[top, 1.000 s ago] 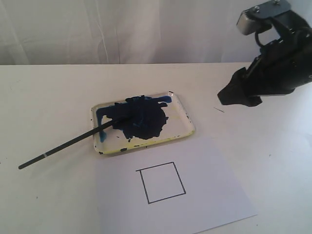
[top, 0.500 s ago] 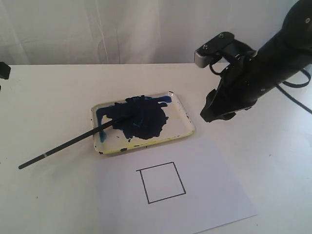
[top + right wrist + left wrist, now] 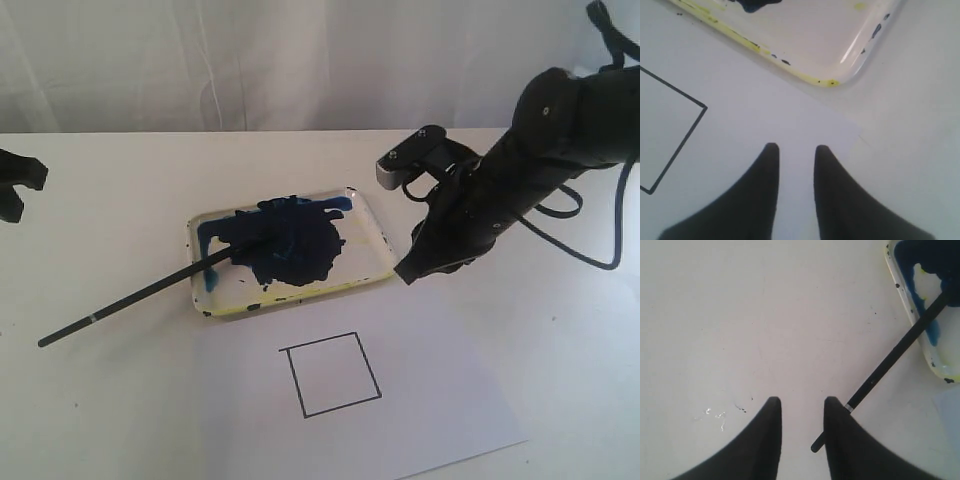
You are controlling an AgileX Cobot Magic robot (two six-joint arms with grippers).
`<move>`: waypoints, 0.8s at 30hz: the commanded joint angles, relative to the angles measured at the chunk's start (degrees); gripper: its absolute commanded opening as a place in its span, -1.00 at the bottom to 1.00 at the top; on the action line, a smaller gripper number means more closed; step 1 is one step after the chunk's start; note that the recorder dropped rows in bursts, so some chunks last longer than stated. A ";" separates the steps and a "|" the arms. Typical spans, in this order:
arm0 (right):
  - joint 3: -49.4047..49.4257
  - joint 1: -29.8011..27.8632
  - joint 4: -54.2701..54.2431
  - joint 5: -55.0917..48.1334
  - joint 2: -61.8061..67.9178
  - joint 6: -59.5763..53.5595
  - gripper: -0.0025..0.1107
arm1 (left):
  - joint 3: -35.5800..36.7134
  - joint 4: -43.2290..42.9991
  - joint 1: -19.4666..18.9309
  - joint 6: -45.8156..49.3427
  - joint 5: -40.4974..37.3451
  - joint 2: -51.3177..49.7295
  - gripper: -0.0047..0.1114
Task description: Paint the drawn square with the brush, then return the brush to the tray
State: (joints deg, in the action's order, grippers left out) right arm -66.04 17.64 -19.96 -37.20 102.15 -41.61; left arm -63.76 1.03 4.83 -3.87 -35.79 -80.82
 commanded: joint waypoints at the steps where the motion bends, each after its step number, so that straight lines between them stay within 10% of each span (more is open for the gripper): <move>1: -0.30 0.09 0.46 0.36 2.11 -1.92 -0.70 | -0.37 1.02 -0.11 0.45 -0.26 -0.96 -0.33; 6: -0.30 0.09 0.80 1.65 4.07 -2.05 -0.96 | -0.37 1.02 -0.11 0.45 -0.26 -1.99 -0.33; 24: -0.53 0.59 3.07 6.54 10.20 -2.05 -0.96 | -0.37 1.10 -0.11 0.45 -0.01 -1.93 -0.33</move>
State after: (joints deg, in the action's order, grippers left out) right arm -66.17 18.22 -17.35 -31.46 111.86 -42.98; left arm -63.76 1.48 4.83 -3.64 -35.16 -83.02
